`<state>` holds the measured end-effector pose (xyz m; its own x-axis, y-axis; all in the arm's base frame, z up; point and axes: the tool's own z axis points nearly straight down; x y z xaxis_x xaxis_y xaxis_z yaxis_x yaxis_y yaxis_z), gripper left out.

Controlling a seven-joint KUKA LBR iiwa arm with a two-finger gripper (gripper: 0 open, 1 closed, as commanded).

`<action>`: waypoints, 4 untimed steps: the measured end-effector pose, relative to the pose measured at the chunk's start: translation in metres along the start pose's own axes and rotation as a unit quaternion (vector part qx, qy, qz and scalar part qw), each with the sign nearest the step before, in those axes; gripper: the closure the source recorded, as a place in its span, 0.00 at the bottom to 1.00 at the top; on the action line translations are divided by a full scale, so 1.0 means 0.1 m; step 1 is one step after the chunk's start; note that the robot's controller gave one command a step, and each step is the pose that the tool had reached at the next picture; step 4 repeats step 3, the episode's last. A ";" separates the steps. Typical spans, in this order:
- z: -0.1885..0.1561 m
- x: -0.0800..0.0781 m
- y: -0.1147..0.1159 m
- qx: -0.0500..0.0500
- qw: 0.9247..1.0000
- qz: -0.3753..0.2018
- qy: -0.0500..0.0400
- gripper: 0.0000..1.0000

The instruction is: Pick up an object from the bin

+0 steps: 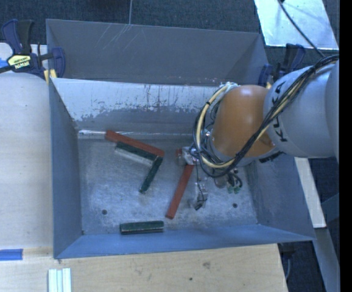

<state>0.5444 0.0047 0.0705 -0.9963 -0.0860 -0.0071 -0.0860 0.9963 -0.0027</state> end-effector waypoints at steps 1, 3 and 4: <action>-0.01 0.01 0.03 -0.001 1.000 -0.001 0.001 1.00; -1.79 -0.51 0.11 0.000 1.000 -0.002 -0.003 1.00; -1.79 -0.51 0.11 0.000 1.000 -0.002 -0.003 1.00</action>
Offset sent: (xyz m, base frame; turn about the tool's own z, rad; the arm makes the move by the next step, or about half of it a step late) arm 0.0000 0.0000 0.0000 0.0000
